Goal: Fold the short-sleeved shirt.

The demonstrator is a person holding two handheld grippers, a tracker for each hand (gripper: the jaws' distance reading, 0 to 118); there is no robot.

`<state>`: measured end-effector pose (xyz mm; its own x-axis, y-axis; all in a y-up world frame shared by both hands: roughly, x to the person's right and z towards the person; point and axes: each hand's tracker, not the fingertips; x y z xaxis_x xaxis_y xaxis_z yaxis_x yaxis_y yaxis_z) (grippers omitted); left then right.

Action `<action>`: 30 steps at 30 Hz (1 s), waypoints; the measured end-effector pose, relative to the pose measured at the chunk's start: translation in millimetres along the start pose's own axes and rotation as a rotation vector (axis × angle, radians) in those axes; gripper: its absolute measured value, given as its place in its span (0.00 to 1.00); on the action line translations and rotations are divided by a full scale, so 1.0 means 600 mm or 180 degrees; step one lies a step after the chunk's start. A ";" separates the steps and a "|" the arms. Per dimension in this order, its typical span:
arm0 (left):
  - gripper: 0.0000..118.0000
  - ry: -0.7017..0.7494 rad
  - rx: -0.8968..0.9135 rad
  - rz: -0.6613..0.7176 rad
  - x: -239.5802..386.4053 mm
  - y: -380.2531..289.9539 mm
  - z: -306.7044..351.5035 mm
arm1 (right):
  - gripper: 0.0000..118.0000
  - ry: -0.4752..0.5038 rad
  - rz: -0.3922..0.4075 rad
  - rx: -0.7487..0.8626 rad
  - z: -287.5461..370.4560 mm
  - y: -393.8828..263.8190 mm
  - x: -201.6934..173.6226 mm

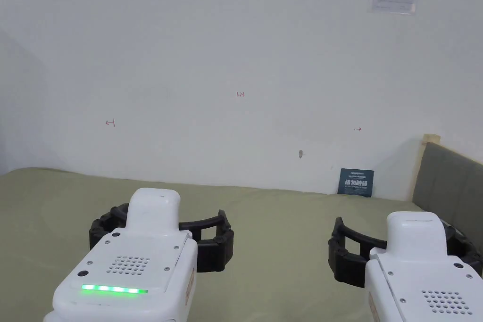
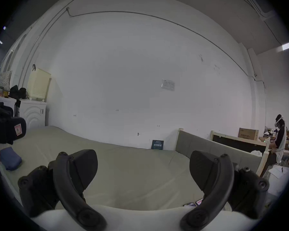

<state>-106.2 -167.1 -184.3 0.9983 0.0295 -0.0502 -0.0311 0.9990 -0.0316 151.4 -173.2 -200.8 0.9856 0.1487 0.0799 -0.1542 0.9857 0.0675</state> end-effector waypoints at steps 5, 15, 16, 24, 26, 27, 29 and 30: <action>1.00 -0.0029 -0.0024 0.0008 -0.001 0.000 -0.001 | 0.94 -0.0037 -0.0210 -0.0151 -0.012 0.004 0.013; 1.00 -0.0055 -0.0075 0.0133 -0.005 0.001 -0.013 | 0.94 0.0299 -0.0861 -0.0280 -0.043 -0.011 0.028; 1.00 -0.0079 -0.0085 0.0141 -0.006 0.000 -0.015 | 0.94 0.0385 -0.1001 -0.0350 -0.050 -0.014 0.033; 1.00 -0.0089 -0.0172 0.0059 -0.012 -0.003 -0.033 | 0.94 0.0404 -0.1175 -0.0626 -0.081 -0.028 0.053; 1.00 -0.0045 -0.0189 0.0027 -0.013 -0.002 -0.037 | 0.94 0.0393 -0.1098 -0.0575 -0.076 -0.025 0.053; 1.00 -0.0044 -0.0185 0.0039 -0.014 -0.002 -0.038 | 0.94 0.0372 -0.1044 -0.0577 -0.076 -0.022 0.053; 1.00 -0.0066 -0.0211 0.0054 -0.016 -0.001 -0.041 | 0.94 0.0359 -0.0838 -0.0666 -0.076 -0.017 0.052; 1.00 -0.0070 -0.0228 0.0049 -0.016 -0.002 -0.043 | 0.94 0.0323 -0.0787 -0.0662 -0.076 -0.015 0.050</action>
<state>-117.1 -169.3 -209.6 0.9985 0.0462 -0.0293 -0.0490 0.9935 -0.1025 185.6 -174.1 -244.2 0.9949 -0.1000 -0.0136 0.0973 0.9864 -0.1327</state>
